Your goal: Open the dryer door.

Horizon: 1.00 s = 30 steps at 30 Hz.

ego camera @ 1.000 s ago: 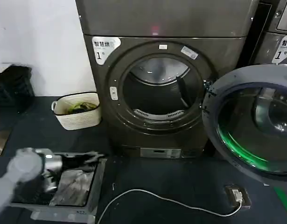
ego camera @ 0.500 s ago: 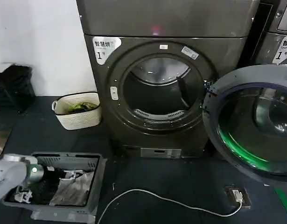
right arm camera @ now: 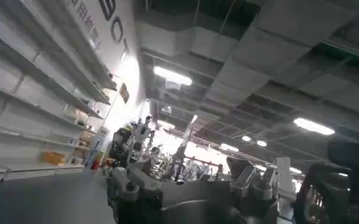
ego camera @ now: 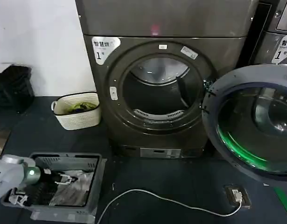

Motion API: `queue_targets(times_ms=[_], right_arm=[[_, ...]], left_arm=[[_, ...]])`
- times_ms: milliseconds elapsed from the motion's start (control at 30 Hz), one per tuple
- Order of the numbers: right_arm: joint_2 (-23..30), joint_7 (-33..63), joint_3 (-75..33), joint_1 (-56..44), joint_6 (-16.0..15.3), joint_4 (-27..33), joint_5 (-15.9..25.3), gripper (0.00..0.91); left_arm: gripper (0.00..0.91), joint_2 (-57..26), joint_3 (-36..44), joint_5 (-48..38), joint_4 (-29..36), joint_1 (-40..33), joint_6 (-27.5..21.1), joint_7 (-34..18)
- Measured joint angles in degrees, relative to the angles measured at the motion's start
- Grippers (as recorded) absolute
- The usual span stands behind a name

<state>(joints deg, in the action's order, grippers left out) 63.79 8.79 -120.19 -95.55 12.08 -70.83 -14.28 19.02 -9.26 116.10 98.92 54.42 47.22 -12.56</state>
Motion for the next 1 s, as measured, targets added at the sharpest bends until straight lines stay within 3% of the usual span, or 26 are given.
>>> queue_targets(times_ms=[733,1000], right_arm=[[0.8,-0.3,0.8,0.5,1.4,-0.1,0.1,0.907],[1.2,-0.5,1.1,0.6,1.7,-0.3,0.2,0.907]], left_arm=[[0.907,0.2,-0.2,1.0,-0.1,1.0,0.0,0.1],[0.907,0.9,0.1,-6.0,0.0,0.7,0.0,1.7]])
